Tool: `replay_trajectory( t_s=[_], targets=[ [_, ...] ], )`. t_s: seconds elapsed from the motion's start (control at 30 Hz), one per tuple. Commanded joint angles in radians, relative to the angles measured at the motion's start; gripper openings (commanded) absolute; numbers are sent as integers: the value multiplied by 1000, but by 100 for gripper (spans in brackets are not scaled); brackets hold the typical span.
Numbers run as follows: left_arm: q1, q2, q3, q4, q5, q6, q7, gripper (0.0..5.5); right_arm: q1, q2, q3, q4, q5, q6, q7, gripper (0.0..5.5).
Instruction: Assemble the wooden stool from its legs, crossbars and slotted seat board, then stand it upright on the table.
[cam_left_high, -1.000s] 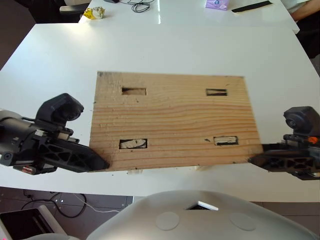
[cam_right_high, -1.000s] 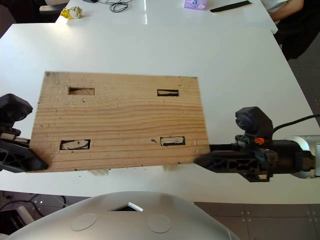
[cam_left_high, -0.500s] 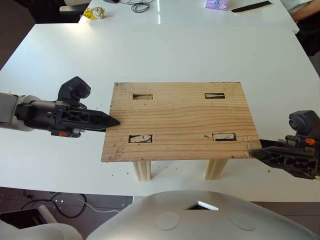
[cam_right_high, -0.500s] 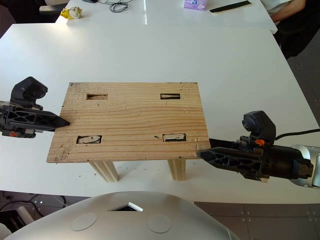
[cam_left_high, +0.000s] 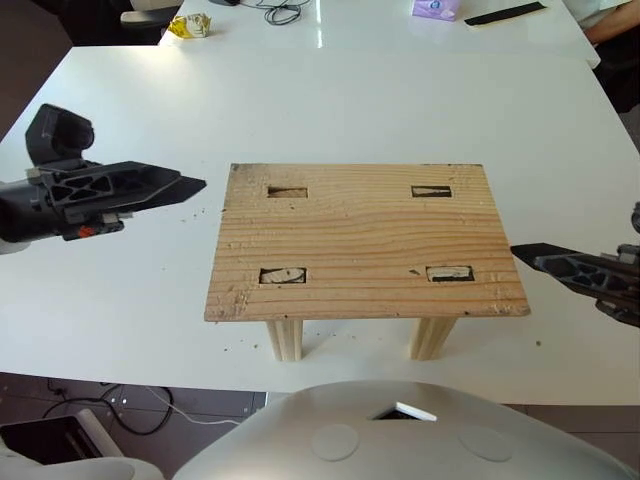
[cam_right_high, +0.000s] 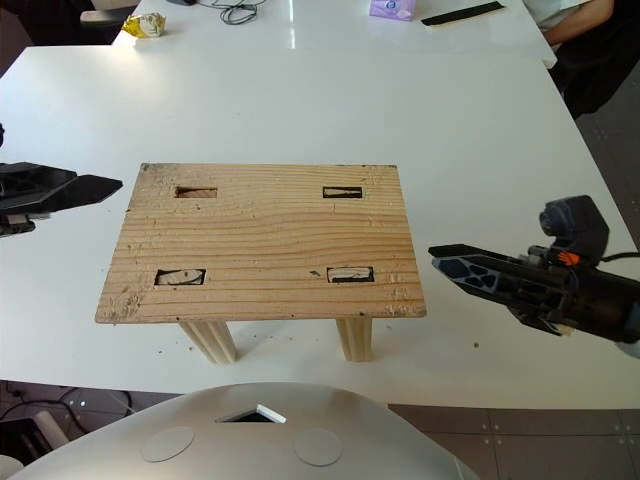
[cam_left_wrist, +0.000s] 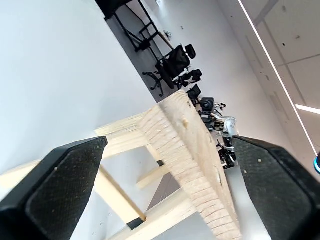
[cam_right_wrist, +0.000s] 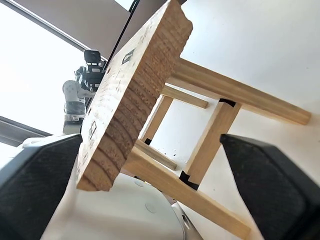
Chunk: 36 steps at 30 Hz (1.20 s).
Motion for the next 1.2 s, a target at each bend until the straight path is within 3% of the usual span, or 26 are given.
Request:
replay_trajectory(
  t_s=[0.03,0.13,0.27,0.4,0.5,0.67,0.97,1.1,1.2],
  targets=[
    [383,68,37,-288,335,-188,-378,458,132,108,-67,-112,-77,89,-22,508],
    [584,119,-41,-398,564,-451,-534,458,142,150,10,-203,-195,99,15,508],
    [688,170,-149,-430,679,-695,-546,458,38,151,198,-247,-286,69,21,508],
    [570,131,-291,-426,705,-732,-546,462,-116,184,406,-227,-304,30,-46,481],
    [374,-15,-409,-409,725,-678,-470,462,-212,238,521,-197,-321,-12,-125,431],
    [181,-236,-469,-328,736,-612,-295,462,-321,307,567,-118,-364,-81,-229,359],
    [102,-409,-492,-265,798,-633,-193,462,-680,402,645,115,-614,-168,-277,230],
    [84,-467,-484,-253,805,-640,-156,462,-893,445,724,293,-843,-232,-206,228],
    [36,-512,-463,-210,833,-679,-116,462,-945,457,741,339,-939,-260,-151,228]
  ],
)
